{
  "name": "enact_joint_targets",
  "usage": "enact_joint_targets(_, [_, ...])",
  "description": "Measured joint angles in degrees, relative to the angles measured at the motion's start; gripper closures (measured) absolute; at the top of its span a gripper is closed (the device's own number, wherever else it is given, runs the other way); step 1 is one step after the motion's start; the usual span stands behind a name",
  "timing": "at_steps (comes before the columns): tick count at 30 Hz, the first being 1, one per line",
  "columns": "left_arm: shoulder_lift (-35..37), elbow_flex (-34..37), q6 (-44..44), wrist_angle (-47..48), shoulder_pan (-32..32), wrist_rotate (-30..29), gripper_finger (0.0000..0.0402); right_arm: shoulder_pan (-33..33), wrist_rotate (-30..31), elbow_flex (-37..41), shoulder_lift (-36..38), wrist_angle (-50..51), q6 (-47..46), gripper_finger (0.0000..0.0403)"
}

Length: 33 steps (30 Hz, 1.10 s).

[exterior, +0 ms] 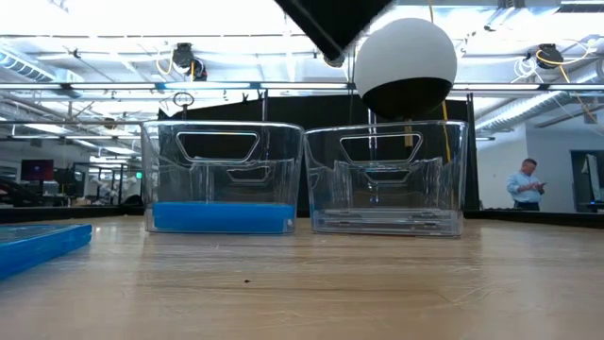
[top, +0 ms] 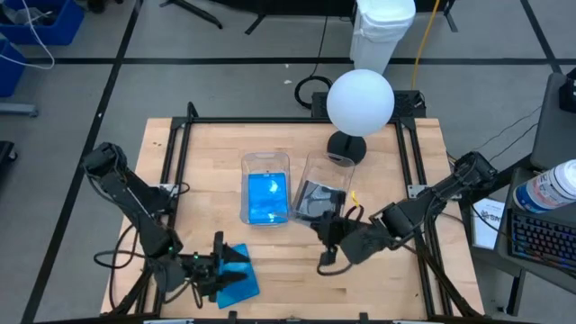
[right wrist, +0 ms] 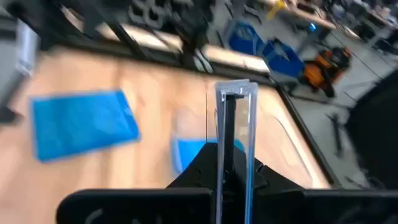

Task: Pick & place jewel cases by type
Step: Put the black cd case into the right transparent bin

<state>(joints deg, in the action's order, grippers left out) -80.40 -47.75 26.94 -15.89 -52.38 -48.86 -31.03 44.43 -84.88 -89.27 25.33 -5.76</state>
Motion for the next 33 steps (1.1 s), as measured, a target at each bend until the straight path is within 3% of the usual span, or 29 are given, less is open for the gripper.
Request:
enact_joint_targets(5, [0.00,0.00,-4.67,1.09,-0.63,0.87,0.0198,2.62,1.73,3.46,1.74,0.54,-0.36,0.0400])
enact_joint_targets(13, [0.00,0.00,-6.51,2.18,-0.51,2.74,0.0234,5.98,-1.88,26.77,16.51,-26.45,3.87,0.0401])
enact_joint_targets(18, [0.00,0.00,-7.24,2.91,0.26,4.71,0.0245,8.41,-3.75,38.47,26.40,-32.63,-3.46,0.0401])
enact_joint_targets(22, [0.00,0.00,-8.08,3.83,1.07,5.44,0.0243,9.83,-3.81,42.71,31.59,-35.31,-7.27,0.0401])
enact_joint_targets(27, [0.00,0.00,-10.60,5.79,2.24,5.68,0.0243,13.01,-3.85,44.93,34.28,-35.14,-14.52,0.0401])
enact_joint_targets(33, [0.00,0.00,-12.26,7.40,2.98,7.67,0.0243,16.87,-4.07,48.60,32.56,-35.09,-26.67,0.0401])
